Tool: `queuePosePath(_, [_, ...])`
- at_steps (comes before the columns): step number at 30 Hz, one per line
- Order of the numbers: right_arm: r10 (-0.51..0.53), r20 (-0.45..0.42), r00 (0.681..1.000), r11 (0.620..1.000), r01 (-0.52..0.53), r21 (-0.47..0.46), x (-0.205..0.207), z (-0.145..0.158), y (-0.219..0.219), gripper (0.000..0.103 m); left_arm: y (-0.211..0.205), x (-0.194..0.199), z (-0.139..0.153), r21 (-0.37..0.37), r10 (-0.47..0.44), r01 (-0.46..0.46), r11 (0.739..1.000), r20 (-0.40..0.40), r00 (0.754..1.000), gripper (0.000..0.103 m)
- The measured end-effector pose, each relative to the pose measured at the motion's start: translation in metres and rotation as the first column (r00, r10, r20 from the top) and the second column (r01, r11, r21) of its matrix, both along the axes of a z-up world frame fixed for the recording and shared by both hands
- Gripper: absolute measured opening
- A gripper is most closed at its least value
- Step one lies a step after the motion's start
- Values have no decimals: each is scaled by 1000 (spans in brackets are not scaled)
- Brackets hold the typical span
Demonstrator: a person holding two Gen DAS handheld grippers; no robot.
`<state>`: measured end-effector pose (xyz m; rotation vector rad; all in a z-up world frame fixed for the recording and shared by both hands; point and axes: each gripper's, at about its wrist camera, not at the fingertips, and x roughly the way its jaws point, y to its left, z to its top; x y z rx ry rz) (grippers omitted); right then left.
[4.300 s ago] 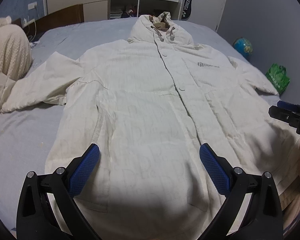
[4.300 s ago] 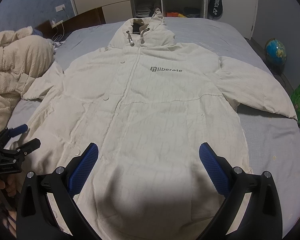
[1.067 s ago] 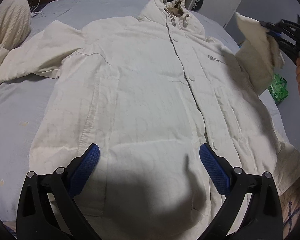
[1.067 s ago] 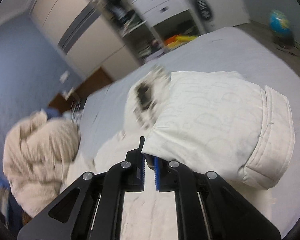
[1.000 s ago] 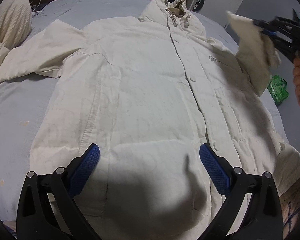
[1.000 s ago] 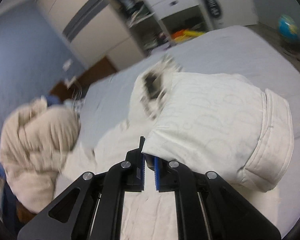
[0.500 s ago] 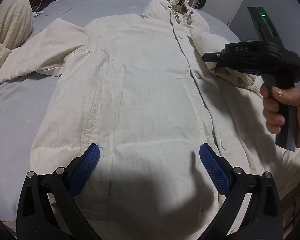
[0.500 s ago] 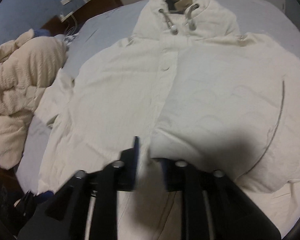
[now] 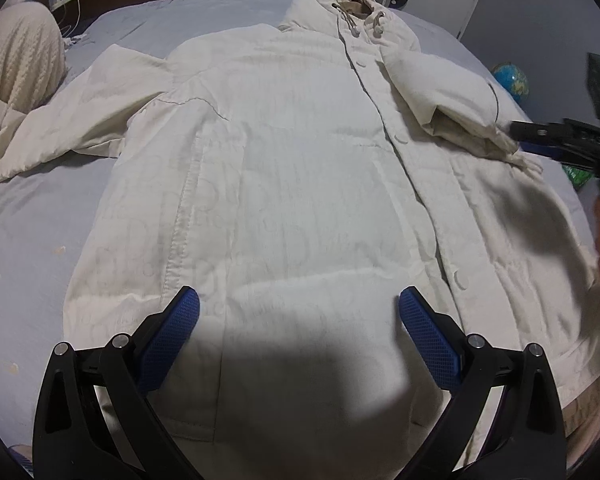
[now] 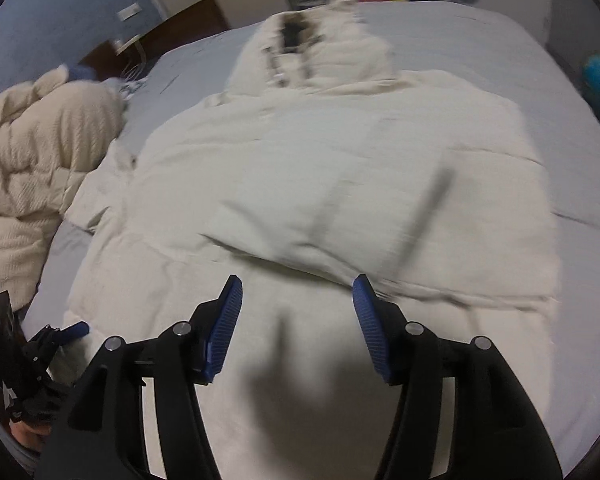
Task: Fold large clothes
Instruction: 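Open the right gripper and withdraw it from the folded sleeve, then reach the left gripper to the other sleeve cuff and grasp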
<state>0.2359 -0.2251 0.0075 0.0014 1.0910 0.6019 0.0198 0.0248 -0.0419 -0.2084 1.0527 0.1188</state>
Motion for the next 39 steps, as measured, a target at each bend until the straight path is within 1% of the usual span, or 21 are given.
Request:
queuePosePath(2, [-34, 14, 999, 999, 35, -29, 0, 2, -18, 57, -3, 1, -2, 21, -5, 5, 1000, -7, 1000, 96])
queuePosePath(6, [-102, 46, 994, 990, 106, -98, -5, 5, -52, 67, -6, 3, -5, 42, -6, 7, 999, -12, 1000, 97])
queuePosePath(9, [-158, 31, 987, 979, 160, -127, -10, 5, -76, 71, -6, 2, -6, 47, -2, 3, 999, -10, 1000, 97])
queuePosePath(14, [-253, 4, 967, 959, 251, -131, -20, 6, -107, 78, -11, 1, -6, 69, -7, 7, 998, -5, 1000, 96])
queuePosePath(16, [-295, 1, 955, 950, 294, -107, -25, 3, -118, 82, -13, 1, -6, 83, -10, 10, 996, -5, 1000, 96])
queuePosePath(18, [-328, -14, 945, 941, 325, -90, -27, 0, -124, 83, -15, 1, -8, 98, -12, 13, 995, -8, 1000, 96])
queuePosePath(22, [-348, -44, 937, 937, 345, -59, -24, -4, -131, 83, -17, 2, -10, 116, -7, 9, 993, -15, 1000, 97])
queuePosePath(25, [-334, -66, 940, 942, 331, -52, -21, -7, -130, 83, -22, 2, -5, 130, -4, 5, 992, -15, 1000, 96])
queuePosePath(26, [-330, -64, 942, 944, 327, -49, -21, -7, -129, 83, -26, 4, -2, 124, -27, 28, 992, -16, 1000, 96])
queuePosePath(28, [-322, -63, 945, 947, 320, -40, -21, -7, -128, 83, -38, 9, 5, 159, -63, 62, 985, -2, 998, 96])
queuePosePath(29, [-323, -64, 944, 946, 321, -36, -21, -8, -128, 83, -49, 15, 11, 198, -97, 94, 976, 3, 995, 96])
queuePosePath(31, [-335, -70, 940, 942, 334, -24, -18, -9, -131, 83, -68, 31, 19, 245, -165, 160, 956, 0, 986, 96])
queuePosePath(33, [-350, -81, 933, 936, 351, -12, -15, -11, -135, 83, -84, 46, 25, 267, -214, 205, 942, 4, 977, 96])
queuePosePath(34, [-358, -86, 930, 933, 359, -8, -15, -12, -137, 83, -96, 58, 29, 283, -248, 237, 929, 4, 969, 96])
queuePosePath(37, [-397, -99, 912, 918, 397, -25, -12, -16, -144, 83, -124, 88, 37, 305, -311, 293, 906, 12, 950, 93])
queuePosePath(39, [-417, -101, 903, 909, 416, -35, -10, -18, -146, 83, -136, 106, 40, 302, -330, 310, 902, 17, 944, 92])
